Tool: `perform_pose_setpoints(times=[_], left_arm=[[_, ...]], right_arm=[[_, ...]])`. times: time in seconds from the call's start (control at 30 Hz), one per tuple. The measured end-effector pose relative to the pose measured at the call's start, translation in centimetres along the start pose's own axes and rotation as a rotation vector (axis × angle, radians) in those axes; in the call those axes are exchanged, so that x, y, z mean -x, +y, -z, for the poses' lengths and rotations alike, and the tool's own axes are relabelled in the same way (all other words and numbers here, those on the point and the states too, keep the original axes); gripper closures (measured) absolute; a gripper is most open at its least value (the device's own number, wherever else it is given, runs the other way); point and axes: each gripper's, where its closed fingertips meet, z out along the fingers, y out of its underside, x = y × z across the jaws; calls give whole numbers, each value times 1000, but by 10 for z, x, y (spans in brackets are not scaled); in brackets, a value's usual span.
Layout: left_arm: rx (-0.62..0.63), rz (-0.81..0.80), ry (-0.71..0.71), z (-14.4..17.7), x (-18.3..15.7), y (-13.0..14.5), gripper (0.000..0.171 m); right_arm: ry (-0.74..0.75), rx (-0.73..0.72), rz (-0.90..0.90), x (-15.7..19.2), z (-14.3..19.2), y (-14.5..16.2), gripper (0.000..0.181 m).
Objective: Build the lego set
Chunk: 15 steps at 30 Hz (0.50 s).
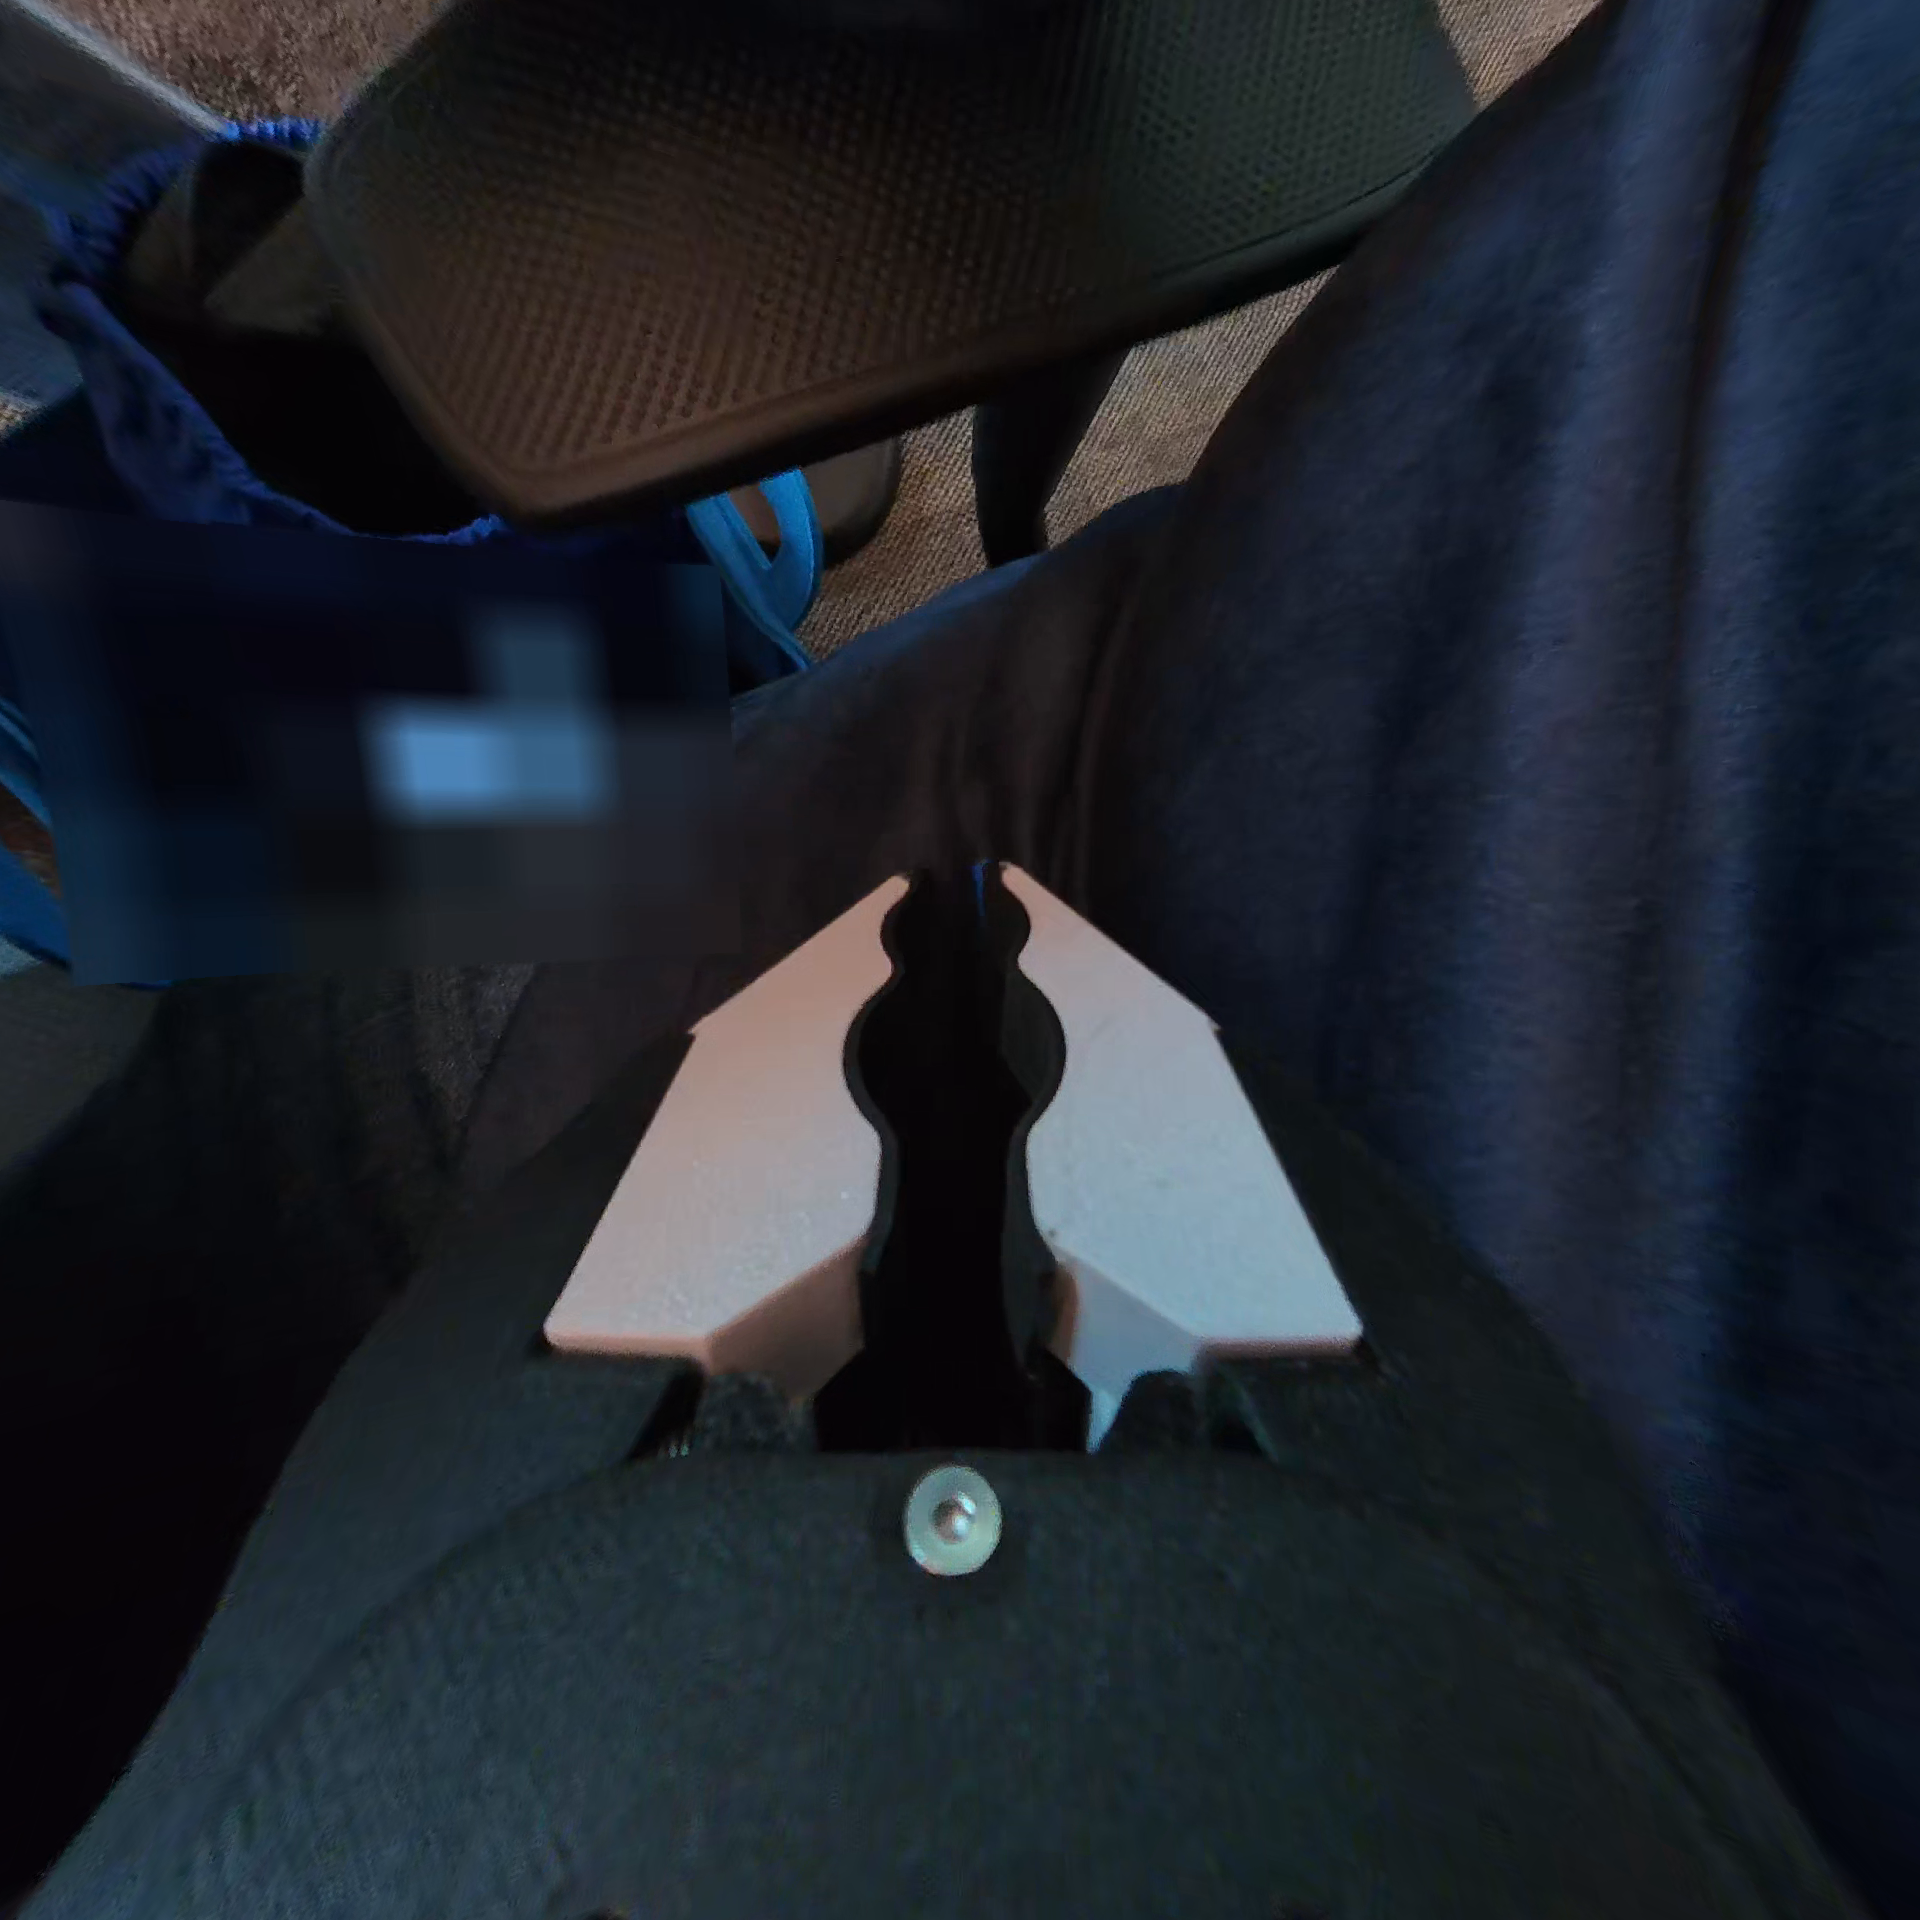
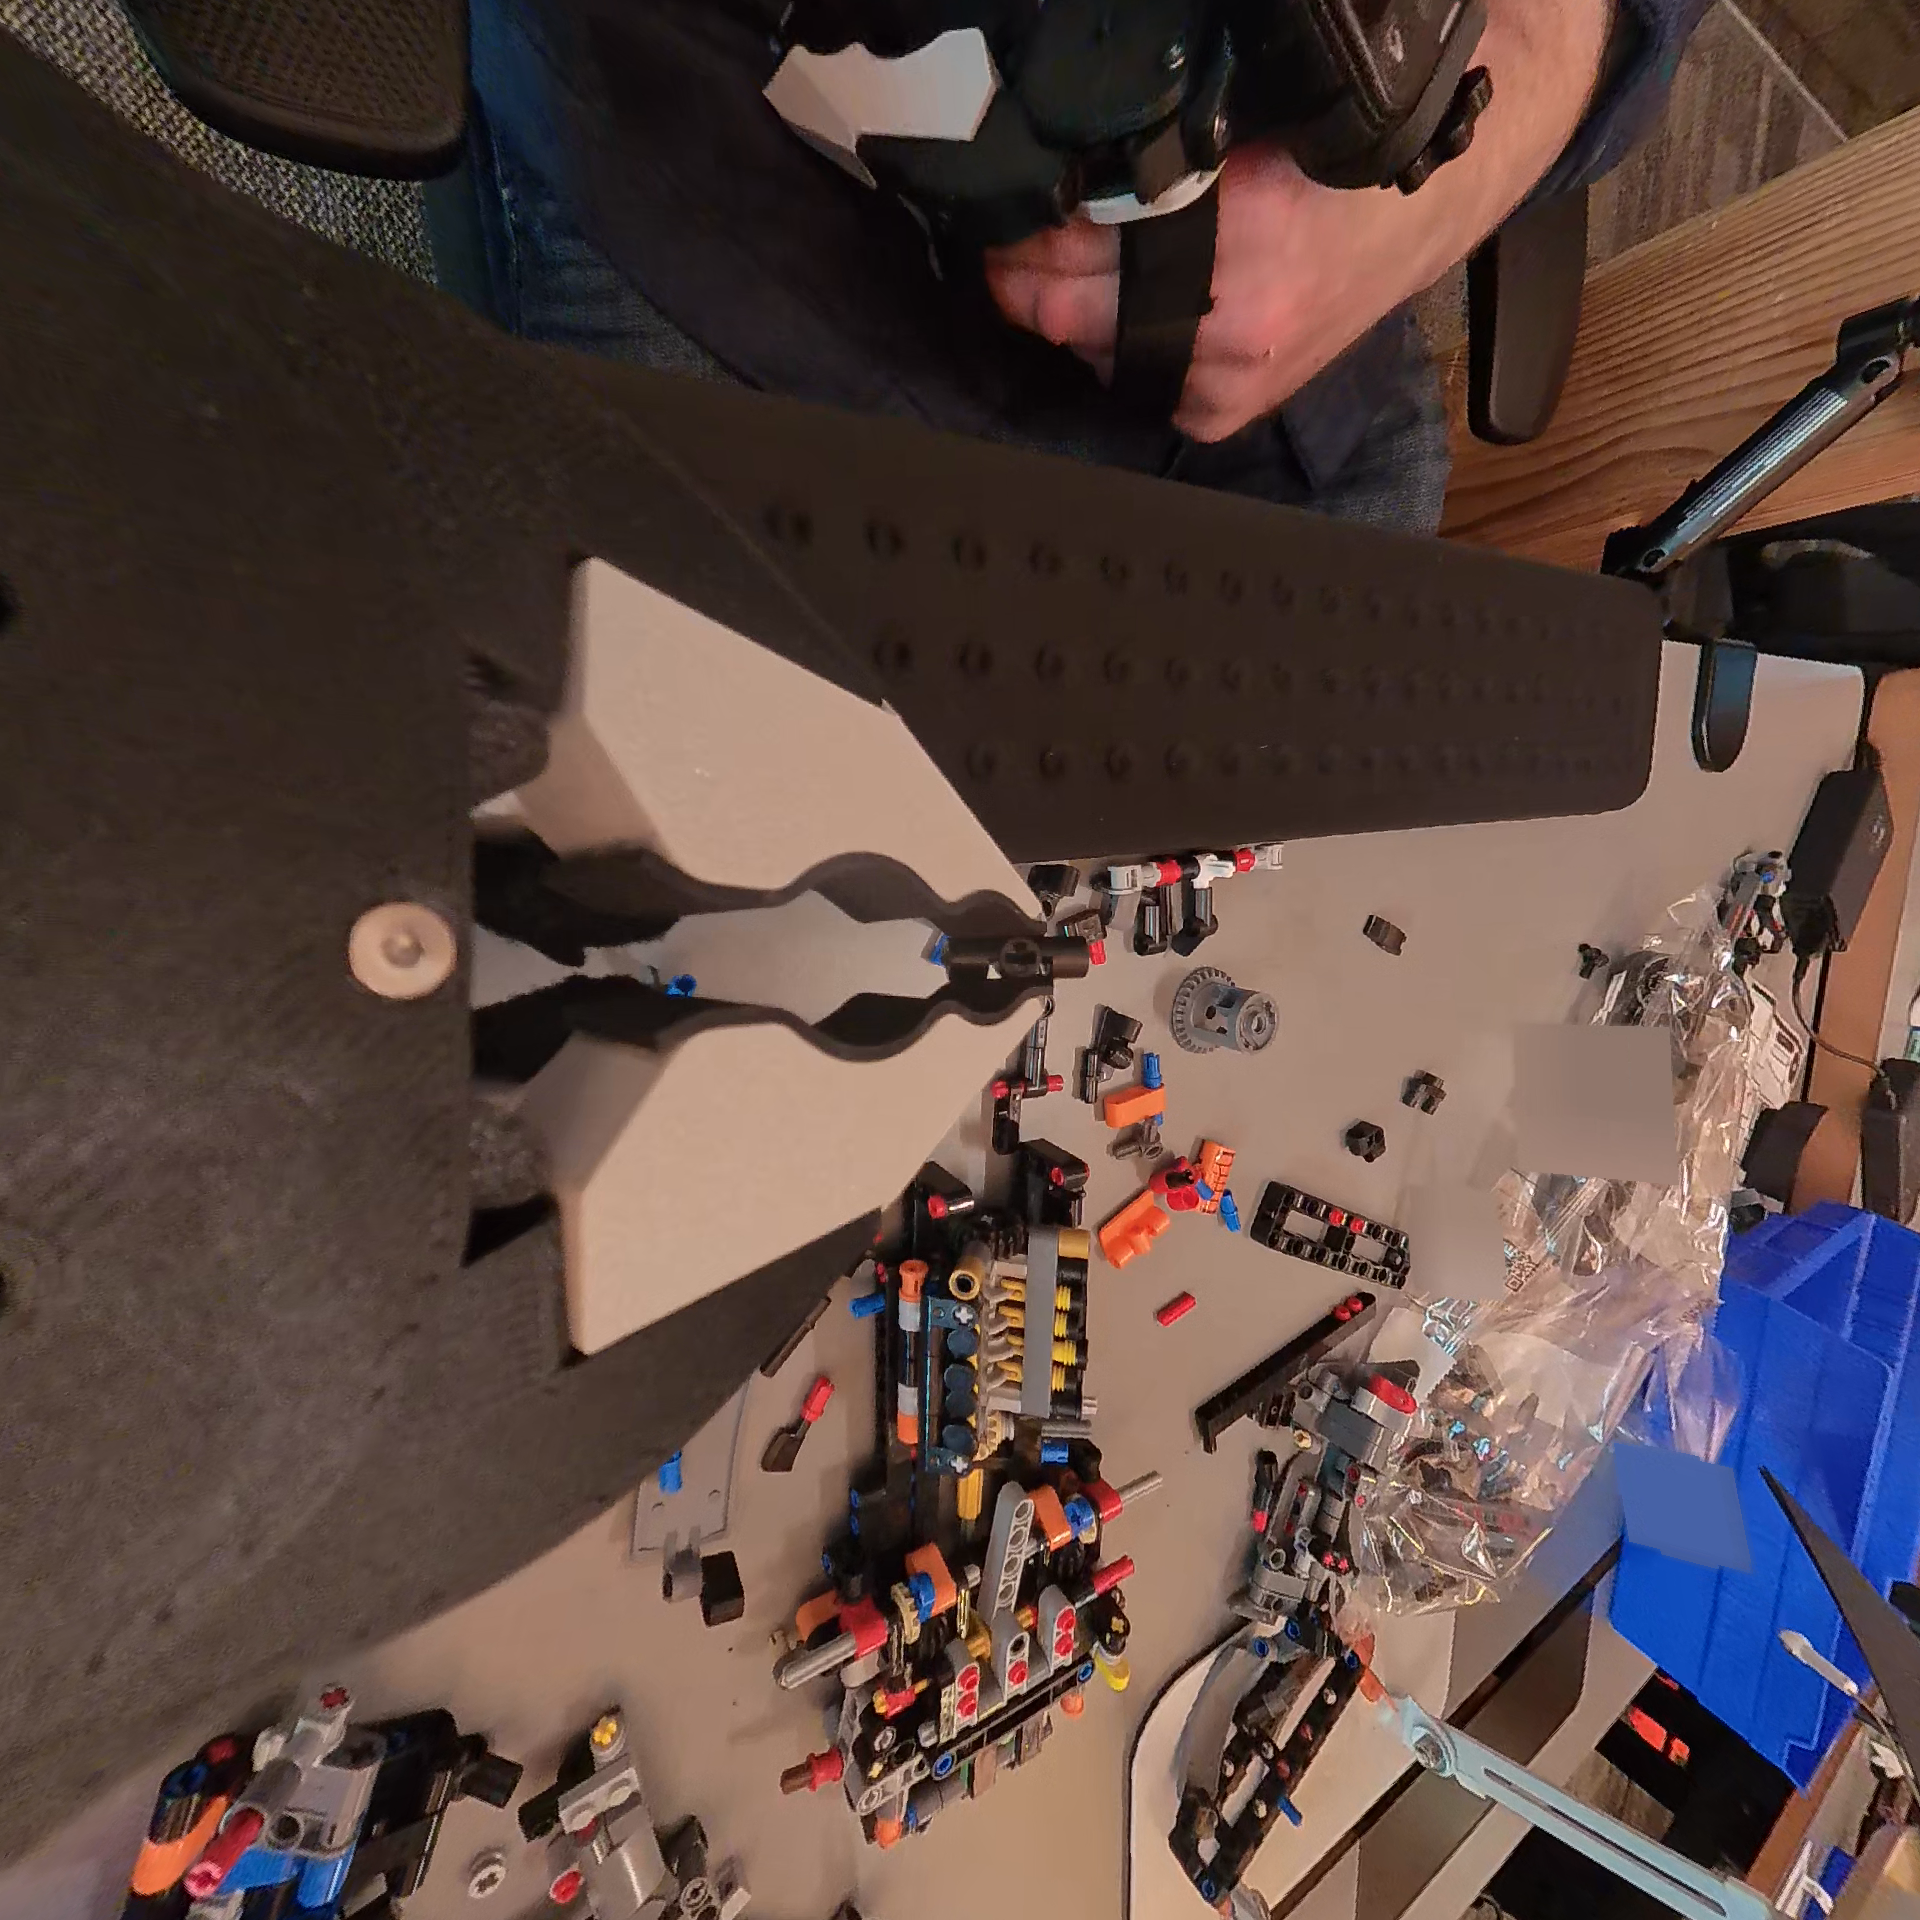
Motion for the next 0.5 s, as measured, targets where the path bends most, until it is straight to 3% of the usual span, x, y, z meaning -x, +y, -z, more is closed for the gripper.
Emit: perform_pose_setpoints(times=[0.5], left_arm=[[64, -49, 24, -7, -7, 9, 166]], right_arm=[[-5, -4, -1, 1, 0, 0, 176]])
